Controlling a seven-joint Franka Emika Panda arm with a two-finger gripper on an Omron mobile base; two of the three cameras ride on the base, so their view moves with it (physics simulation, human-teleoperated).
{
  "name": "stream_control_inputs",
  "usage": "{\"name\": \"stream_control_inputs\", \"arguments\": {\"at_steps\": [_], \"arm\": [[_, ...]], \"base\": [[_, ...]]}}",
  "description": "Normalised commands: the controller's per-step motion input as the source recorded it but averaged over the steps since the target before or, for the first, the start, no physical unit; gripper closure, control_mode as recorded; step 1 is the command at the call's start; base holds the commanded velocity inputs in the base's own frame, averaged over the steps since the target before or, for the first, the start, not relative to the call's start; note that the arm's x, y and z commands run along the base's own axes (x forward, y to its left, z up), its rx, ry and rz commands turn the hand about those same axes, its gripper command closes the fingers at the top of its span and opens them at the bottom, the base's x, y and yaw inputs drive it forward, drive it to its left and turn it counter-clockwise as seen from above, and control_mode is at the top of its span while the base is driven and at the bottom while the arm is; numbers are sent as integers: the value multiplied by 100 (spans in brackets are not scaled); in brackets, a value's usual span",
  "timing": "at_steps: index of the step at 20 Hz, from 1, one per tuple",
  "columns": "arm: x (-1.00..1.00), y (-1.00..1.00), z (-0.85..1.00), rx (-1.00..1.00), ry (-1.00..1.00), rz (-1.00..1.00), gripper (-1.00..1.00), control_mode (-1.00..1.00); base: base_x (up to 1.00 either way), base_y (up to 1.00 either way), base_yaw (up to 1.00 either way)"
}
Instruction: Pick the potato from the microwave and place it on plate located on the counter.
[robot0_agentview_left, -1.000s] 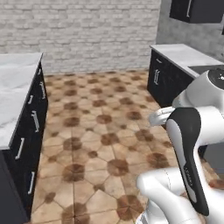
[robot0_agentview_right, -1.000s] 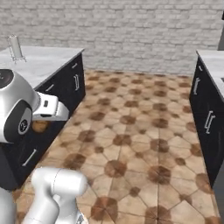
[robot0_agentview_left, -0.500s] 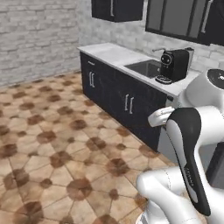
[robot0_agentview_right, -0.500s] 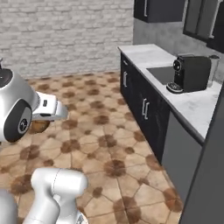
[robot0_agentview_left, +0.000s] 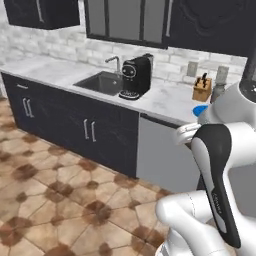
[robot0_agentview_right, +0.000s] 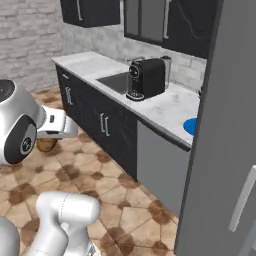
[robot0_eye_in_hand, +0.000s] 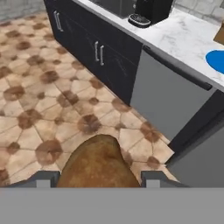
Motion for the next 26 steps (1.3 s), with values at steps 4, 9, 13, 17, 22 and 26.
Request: {"name": "stream_control_inputs", "arguments": {"at_steps": [4,9,13,17,22,26], "arm": [[0,0,0,0,0,0,100,100],[0,0,0,0,0,0,100,100],[0,0,0,0,0,0,100,100],[0,0,0,0,0,0,100,100],[0,0,0,0,0,0,100,100],[0,0,0,0,0,0,100,100]], "base": [[72,79,-64],[72,87,-63],[69,83,-63],[60,59,-64],[61,20,-60],[64,-13,-45]]}}
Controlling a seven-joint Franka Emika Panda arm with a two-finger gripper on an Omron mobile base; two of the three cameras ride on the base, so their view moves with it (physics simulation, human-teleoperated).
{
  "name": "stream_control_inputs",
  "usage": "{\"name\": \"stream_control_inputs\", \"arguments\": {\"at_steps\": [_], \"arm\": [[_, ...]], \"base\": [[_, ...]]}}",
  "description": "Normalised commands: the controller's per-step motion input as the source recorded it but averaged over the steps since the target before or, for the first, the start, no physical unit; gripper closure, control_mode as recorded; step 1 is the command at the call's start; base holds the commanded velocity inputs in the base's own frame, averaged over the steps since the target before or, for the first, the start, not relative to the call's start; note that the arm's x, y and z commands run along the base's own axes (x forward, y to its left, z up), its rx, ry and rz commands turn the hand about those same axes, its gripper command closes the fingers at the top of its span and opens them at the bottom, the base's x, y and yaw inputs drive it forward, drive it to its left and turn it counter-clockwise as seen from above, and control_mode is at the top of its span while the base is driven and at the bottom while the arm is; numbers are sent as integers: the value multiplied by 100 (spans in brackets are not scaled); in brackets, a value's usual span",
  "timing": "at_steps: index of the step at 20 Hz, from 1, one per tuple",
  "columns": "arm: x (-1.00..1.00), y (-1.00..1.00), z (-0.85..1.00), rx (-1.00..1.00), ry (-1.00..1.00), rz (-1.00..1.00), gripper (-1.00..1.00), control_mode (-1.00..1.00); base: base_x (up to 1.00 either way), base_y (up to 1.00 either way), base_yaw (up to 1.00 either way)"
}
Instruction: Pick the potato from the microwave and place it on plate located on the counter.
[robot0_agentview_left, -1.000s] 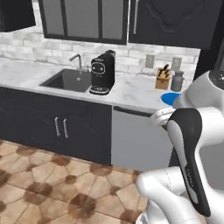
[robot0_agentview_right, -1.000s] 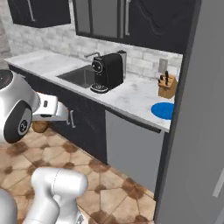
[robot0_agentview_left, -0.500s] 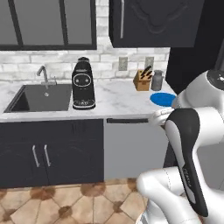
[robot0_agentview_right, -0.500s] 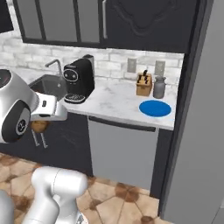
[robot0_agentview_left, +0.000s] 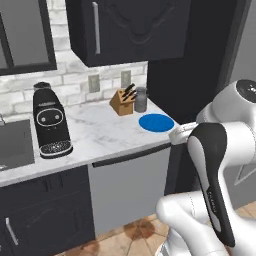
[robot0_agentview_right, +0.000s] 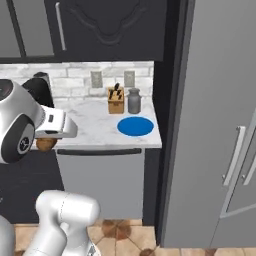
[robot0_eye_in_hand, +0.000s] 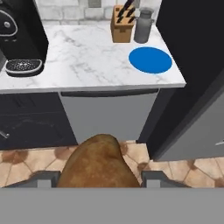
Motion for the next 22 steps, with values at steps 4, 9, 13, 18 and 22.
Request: {"name": "stream_control_inputs", "arguments": {"at_steps": [4,9,13,18,22], "arm": [[0,0,0,0,0,0,100,100],[0,0,0,0,0,0,100,100],[0,0,0,0,0,0,100,100],[0,0,0,0,0,0,100,100],[0,0,0,0,0,0,100,100]], "base": [[63,-7,-36],[63,0,-12],[56,-24,0],[53,-32,1],[47,-46,6]]}}
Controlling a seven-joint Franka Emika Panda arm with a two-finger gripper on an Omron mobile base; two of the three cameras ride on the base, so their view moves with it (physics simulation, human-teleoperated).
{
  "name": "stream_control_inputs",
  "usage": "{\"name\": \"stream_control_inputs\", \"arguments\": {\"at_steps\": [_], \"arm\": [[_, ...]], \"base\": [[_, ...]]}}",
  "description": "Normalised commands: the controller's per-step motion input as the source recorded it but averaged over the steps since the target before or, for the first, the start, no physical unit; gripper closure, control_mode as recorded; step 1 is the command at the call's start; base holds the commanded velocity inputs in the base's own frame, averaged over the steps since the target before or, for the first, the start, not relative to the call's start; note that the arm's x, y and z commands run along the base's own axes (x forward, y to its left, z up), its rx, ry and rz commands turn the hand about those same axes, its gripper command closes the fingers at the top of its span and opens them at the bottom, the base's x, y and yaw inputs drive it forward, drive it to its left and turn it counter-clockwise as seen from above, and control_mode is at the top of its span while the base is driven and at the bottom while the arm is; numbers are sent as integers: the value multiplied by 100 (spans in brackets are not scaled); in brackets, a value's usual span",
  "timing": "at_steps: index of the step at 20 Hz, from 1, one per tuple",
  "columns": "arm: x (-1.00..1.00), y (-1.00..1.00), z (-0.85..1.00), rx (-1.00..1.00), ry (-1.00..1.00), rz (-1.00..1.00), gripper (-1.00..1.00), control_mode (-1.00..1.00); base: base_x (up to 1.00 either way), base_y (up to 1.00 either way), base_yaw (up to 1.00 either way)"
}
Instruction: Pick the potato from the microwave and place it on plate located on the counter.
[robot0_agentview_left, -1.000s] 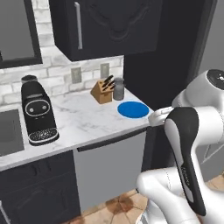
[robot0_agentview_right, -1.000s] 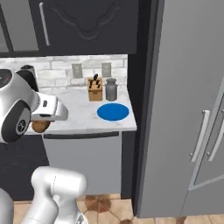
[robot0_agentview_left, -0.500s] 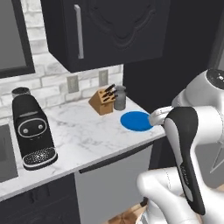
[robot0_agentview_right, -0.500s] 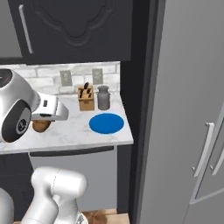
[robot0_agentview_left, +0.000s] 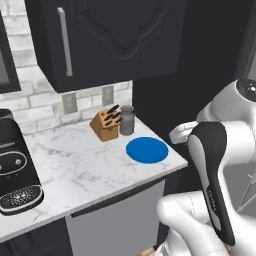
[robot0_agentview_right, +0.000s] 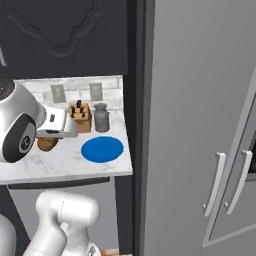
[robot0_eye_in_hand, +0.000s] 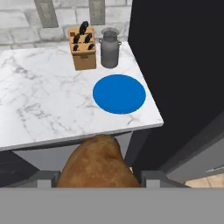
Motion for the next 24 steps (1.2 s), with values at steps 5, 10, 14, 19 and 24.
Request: {"name": "stream_control_inputs", "arguments": {"at_steps": [5,10,14,19,24], "arm": [[11,0,-6,0,0,0,100,-100],[65,0,-49,0,7,0,100,-100],[74,0,-64,0,10,0,100,-100],[69,-3,-63,3,10,0,100,-100],[77,21,-52,0,8,0,100,-100]], "base": [[39,-18,3],[0,0,0],[0,0,0],[0,0,0],[0,0,0]]}}
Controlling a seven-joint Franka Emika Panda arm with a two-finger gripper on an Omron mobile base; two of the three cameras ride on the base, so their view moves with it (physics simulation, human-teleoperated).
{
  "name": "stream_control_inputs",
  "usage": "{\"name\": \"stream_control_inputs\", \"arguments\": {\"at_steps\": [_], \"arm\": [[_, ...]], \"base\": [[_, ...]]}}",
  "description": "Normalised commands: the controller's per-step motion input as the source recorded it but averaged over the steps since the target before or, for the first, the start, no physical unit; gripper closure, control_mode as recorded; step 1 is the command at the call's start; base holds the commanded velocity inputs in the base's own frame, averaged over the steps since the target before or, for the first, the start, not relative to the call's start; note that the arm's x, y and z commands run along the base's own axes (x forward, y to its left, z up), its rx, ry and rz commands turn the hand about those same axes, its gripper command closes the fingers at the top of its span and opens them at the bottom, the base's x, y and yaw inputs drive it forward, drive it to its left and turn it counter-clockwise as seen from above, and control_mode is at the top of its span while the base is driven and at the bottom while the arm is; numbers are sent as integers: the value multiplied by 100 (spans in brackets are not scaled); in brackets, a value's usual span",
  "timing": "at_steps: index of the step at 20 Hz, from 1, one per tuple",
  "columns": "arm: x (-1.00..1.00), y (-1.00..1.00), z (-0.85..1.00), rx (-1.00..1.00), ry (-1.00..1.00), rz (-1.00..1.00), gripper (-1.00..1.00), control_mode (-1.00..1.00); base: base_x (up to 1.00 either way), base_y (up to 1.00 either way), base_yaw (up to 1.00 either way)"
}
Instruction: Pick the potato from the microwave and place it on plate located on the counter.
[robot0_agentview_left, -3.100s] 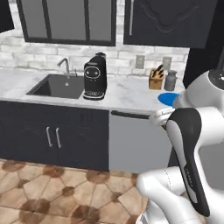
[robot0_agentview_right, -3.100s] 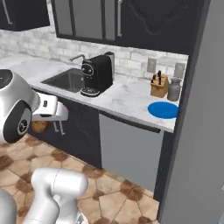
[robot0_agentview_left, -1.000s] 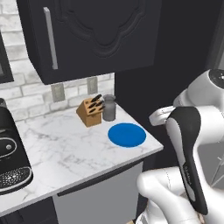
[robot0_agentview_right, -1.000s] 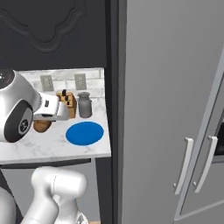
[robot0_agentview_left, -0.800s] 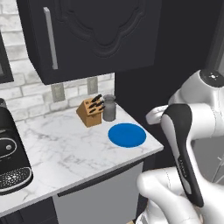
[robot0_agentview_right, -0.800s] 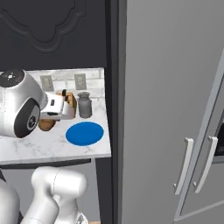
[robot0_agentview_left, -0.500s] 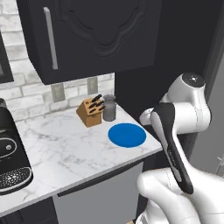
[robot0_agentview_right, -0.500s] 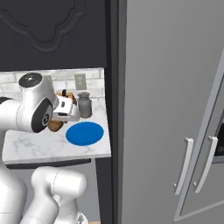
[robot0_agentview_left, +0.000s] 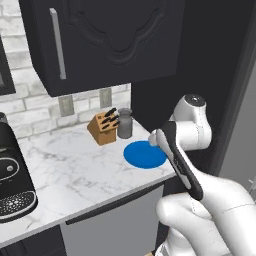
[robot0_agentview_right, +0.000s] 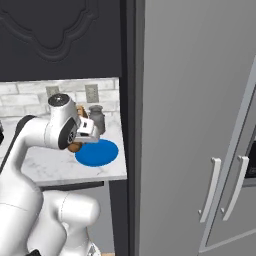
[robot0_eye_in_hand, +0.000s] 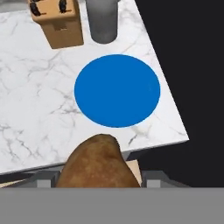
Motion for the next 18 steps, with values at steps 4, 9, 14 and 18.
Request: {"name": "stream_control_inputs", "arguments": {"at_steps": [4,9,14,18], "arm": [[77,29,-55,0,8,0,100,-100],[74,9,-54,0,8,0,100,-100],[53,12,-40,0,12,0,100,-100],[31,1,-18,0,15,0,100,-100]], "base": [[0,0,0],[0,0,0],[0,0,0],[0,0,0]]}}
